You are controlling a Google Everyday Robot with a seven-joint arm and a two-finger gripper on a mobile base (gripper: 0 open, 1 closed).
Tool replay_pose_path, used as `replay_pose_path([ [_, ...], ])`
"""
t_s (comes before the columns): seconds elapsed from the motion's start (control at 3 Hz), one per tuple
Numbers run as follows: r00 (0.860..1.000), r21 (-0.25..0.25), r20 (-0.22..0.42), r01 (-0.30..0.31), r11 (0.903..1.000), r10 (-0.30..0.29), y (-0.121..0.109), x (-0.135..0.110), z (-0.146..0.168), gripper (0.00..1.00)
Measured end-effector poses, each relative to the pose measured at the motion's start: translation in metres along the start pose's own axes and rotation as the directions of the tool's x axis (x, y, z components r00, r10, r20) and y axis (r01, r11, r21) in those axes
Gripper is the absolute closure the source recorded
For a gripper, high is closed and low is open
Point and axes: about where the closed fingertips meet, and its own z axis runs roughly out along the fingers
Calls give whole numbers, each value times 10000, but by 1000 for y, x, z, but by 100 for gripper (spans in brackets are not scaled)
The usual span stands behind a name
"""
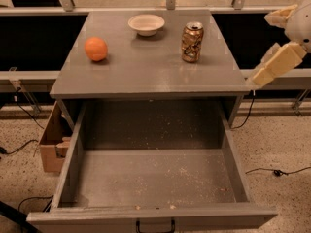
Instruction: Place orange can into top drawer
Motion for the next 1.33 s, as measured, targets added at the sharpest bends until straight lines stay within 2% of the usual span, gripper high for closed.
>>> replay_pose_path([
  [0.33, 9794, 123, 1948, -572, 9983, 537, -36, -9, 24, 0],
  [0.67, 9245, -478, 3626, -1074, 9931, 1175, -49, -28, 76, 0],
  [1.0, 9003, -840, 4100, -1224, 9889, 1462, -51, -33, 94, 0],
  [1.33, 8988, -879, 4120, -1240, 9884, 1494, -50, -32, 96, 0],
])
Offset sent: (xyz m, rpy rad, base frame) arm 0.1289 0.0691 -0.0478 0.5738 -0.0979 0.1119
